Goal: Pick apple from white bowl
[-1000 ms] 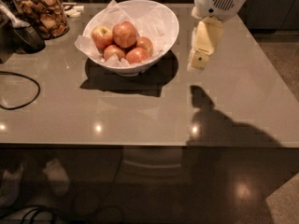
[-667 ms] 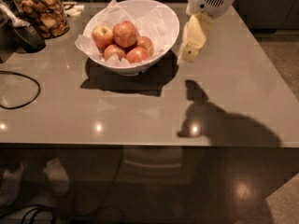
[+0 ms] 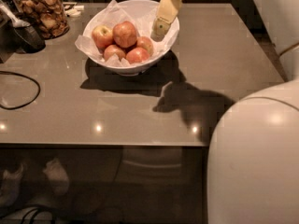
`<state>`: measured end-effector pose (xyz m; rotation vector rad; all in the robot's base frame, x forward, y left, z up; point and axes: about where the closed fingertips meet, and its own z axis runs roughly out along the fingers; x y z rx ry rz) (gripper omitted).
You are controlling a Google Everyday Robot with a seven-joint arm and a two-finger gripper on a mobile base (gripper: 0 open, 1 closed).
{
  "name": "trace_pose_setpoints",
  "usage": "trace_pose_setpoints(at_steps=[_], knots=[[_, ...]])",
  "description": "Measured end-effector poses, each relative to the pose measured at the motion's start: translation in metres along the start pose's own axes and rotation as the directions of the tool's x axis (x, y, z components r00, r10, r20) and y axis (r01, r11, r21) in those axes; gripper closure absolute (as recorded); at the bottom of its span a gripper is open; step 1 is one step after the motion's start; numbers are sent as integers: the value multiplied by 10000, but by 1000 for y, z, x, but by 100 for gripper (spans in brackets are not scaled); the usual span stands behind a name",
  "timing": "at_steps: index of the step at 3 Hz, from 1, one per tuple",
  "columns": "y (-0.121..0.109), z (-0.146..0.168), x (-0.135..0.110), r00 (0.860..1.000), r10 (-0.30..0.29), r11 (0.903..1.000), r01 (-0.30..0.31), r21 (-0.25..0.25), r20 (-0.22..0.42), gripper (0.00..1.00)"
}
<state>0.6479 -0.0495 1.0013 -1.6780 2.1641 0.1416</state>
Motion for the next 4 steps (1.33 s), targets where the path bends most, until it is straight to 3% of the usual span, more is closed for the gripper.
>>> trace_pose_setpoints(at_steps=[1, 4], knots=[[-9, 1, -8, 9996, -13, 9996, 5, 290, 272, 0], [-23, 32, -84, 9894, -1152, 9933, 1146, 119, 887, 0]])
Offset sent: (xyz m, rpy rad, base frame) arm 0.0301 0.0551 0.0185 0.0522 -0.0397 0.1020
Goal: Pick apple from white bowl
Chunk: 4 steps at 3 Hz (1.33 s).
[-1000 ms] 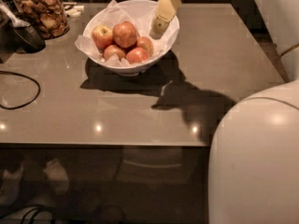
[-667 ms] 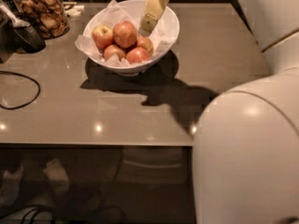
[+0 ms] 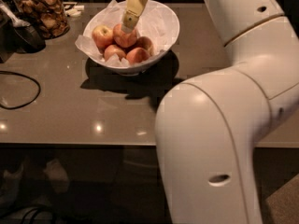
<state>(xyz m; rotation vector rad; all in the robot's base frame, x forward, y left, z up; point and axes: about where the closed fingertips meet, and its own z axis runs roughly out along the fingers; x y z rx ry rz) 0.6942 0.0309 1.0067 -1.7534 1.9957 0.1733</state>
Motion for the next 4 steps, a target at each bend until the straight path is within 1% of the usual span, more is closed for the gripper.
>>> trace_pose_setpoints(at_steps=[1, 2, 3, 4], knots=[[-11, 19, -7, 9998, 178, 9998, -178, -68, 68, 0], [-19, 34, -7, 9988, 495, 9987, -494, -104, 67, 0], [-26, 49, -4, 9964, 852, 9962, -852, -160, -12, 6], [-29, 62, 1, 9931, 1168, 9928, -1170, -273, -75, 8]])
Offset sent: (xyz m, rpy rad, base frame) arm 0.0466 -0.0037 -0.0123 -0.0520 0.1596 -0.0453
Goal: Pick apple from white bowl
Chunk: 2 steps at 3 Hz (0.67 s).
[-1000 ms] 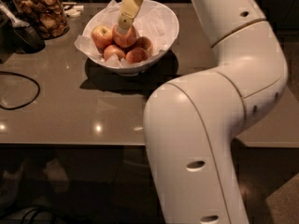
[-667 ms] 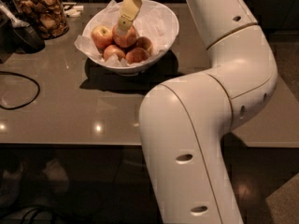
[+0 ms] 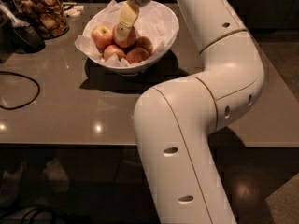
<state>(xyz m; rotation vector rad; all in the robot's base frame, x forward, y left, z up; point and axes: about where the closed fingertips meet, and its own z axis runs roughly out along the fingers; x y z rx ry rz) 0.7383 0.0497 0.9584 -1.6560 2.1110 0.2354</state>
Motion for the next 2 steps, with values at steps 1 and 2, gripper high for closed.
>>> trace_pose_setpoints(at_steps=[1, 2], knots=[[-1, 9, 2, 9998, 199, 9997, -200, -122, -35, 9], [-2, 18, 4, 9994, 327, 9991, -329, -259, -82, 17]])
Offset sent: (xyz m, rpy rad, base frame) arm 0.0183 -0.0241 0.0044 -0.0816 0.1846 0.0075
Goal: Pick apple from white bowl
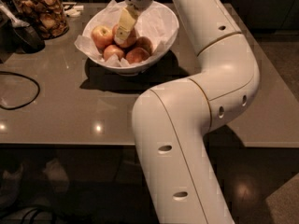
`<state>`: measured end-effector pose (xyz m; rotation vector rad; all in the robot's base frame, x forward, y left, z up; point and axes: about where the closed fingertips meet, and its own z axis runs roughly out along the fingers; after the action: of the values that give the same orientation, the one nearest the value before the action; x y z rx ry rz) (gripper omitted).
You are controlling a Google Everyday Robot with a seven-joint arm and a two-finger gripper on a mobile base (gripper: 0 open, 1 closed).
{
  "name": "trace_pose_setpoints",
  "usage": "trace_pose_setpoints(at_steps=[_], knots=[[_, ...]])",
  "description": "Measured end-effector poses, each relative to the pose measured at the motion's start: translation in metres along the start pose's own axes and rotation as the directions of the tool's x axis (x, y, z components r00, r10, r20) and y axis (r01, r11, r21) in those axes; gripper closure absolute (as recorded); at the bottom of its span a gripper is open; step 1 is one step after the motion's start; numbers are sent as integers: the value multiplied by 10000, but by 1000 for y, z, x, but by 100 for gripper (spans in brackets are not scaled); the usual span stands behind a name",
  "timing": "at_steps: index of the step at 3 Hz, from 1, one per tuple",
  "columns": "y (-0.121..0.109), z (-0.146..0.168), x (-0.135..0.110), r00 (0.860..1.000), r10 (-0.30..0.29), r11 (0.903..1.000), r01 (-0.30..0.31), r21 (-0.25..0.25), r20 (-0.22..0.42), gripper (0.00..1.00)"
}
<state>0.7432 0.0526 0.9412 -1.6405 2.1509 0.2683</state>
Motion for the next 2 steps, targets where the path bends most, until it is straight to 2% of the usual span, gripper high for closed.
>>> trace_pose_setpoints(at_steps=[2], knots=[[4, 19, 3, 9997, 221, 9986, -223, -489, -40, 7]])
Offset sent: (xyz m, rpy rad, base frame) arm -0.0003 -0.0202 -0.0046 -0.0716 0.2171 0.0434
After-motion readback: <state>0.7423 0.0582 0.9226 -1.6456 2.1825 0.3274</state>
